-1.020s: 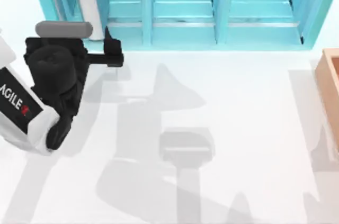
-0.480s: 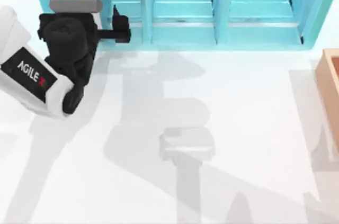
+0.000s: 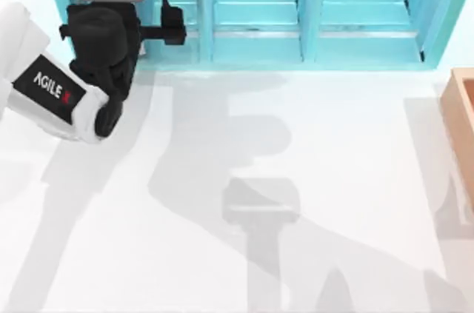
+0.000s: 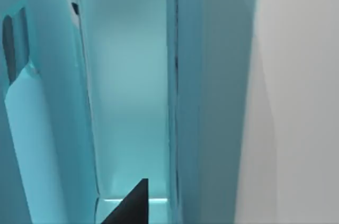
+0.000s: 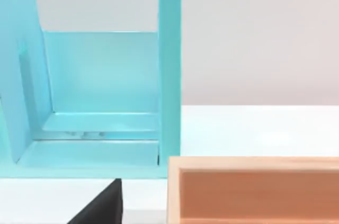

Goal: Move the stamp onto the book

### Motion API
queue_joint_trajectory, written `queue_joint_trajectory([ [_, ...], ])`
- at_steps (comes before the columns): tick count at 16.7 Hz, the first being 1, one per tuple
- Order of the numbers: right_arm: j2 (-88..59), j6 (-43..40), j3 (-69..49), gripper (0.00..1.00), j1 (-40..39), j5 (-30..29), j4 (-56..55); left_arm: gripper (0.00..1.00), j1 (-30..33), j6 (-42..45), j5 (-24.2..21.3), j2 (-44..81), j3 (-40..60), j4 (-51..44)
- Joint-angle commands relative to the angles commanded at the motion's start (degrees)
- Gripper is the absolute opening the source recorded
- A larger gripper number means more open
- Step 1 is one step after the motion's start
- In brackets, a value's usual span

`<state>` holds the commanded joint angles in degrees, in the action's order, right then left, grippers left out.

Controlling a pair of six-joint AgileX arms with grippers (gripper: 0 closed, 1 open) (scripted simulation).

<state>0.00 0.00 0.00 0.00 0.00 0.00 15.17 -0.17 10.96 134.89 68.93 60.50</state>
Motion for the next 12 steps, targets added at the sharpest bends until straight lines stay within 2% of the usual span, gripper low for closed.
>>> queue_joint_trajectory([
  [1, 0.0, 0.0, 0.0, 1.00, 0.0, 0.0, 0.0, 1.00, 0.0, 0.0, 0.0, 0.0, 0.0, 0.0],
  [12, 0.0, 0.0, 0.0, 1.00, 0.0, 0.0, 0.0, 0.17, 0.0, 0.0, 0.0, 0.0, 0.0, 0.0],
])
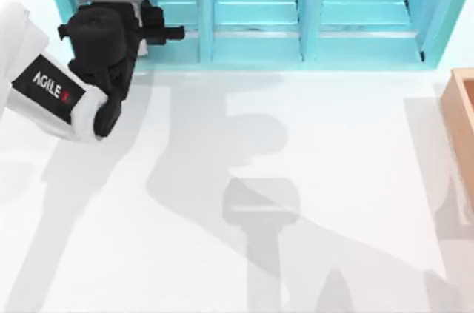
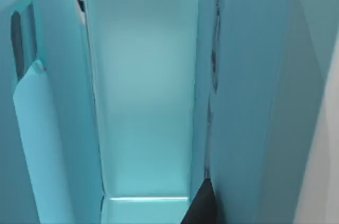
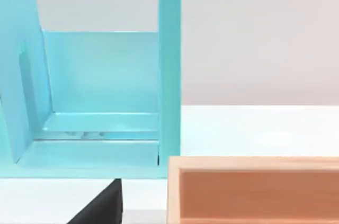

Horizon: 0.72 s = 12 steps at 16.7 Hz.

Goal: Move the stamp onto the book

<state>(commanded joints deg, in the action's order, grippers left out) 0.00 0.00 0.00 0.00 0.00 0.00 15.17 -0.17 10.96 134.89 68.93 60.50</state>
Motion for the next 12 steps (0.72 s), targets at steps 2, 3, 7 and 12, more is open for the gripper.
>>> queue_joint_trajectory([
  [2, 0.0, 0.0, 0.0, 1.00, 0.0, 0.0, 0.0, 0.02, 0.0, 0.0, 0.0, 0.0, 0.0, 0.0],
  [3, 0.0, 0.0, 0.0, 1.00, 0.0, 0.0, 0.0, 0.00, 0.0, 0.0, 0.0, 0.0, 0.0, 0.0],
  [7, 0.0, 0.0, 0.0, 1.00, 0.0, 0.0, 0.0, 0.00, 0.0, 0.0, 0.0, 0.0, 0.0, 0.0],
  [12, 0.0, 0.0, 0.0, 1.00, 0.0, 0.0, 0.0, 0.00, 0.3, 0.0, 0.0, -0.2, -0.1, -0.1],
])
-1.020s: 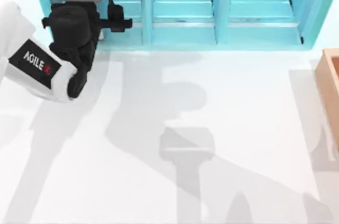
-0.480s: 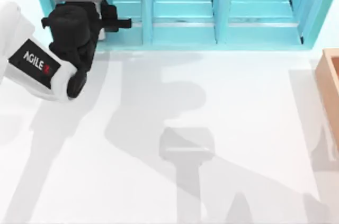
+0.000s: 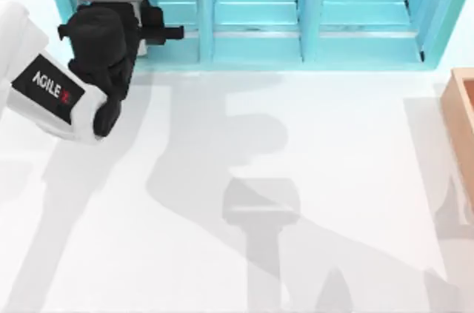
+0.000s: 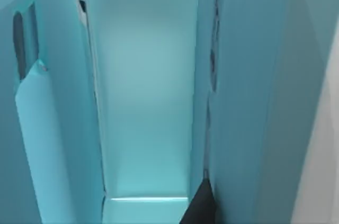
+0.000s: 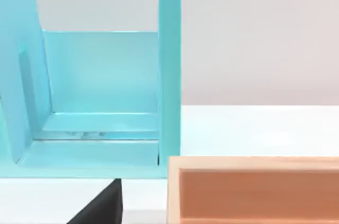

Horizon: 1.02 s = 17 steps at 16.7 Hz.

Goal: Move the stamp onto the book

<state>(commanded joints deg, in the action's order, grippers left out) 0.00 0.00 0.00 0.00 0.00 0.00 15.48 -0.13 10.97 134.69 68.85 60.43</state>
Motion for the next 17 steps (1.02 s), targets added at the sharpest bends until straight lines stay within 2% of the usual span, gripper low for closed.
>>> queue_joint_trajectory([
  [5, 0.0, 0.0, 0.0, 1.00, 0.0, 0.0, 0.0, 0.00, 1.7, 0.0, 1.7, -9.3, -3.7, -5.5],
  [17, 0.0, 0.0, 0.0, 1.00, 0.0, 0.0, 0.0, 0.00, 9.7, -0.8, 10.6, -59.6, -24.2, -34.7],
])
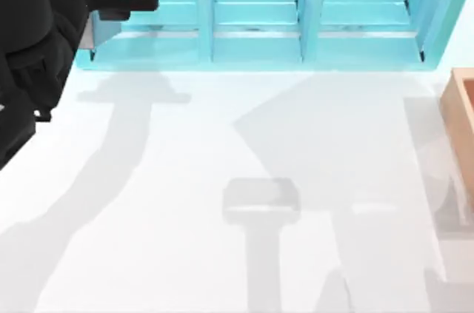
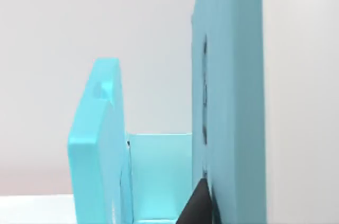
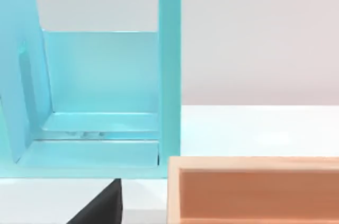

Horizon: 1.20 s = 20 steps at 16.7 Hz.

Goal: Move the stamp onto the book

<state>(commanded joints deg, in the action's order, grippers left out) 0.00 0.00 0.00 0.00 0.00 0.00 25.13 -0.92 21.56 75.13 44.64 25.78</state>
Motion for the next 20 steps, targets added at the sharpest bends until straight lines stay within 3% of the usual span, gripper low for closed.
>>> queue_joint_trajectory([
  [4, 0.0, 0.0, 0.0, 1.00, 0.0, 0.0, 0.0, 0.00, 1.3, -0.2, 1.3, -6.1, -2.8, -4.1],
  [12, 0.0, 0.0, 0.0, 1.00, 0.0, 0.0, 0.0, 0.00, 2.8, -3.6, 2.9, -3.9, -1.1, -4.7],
  [16, 0.0, 0.0, 0.0, 1.00, 0.0, 0.0, 0.0, 0.00, 8.4, -16.5, 8.6, 3.0, 4.0, -7.5],
  [20, 0.0, 0.0, 0.0, 1.00, 0.0, 0.0, 0.0, 0.00, 16.3, -38.7, 17.1, 13.4, 10.8, -12.4],
])
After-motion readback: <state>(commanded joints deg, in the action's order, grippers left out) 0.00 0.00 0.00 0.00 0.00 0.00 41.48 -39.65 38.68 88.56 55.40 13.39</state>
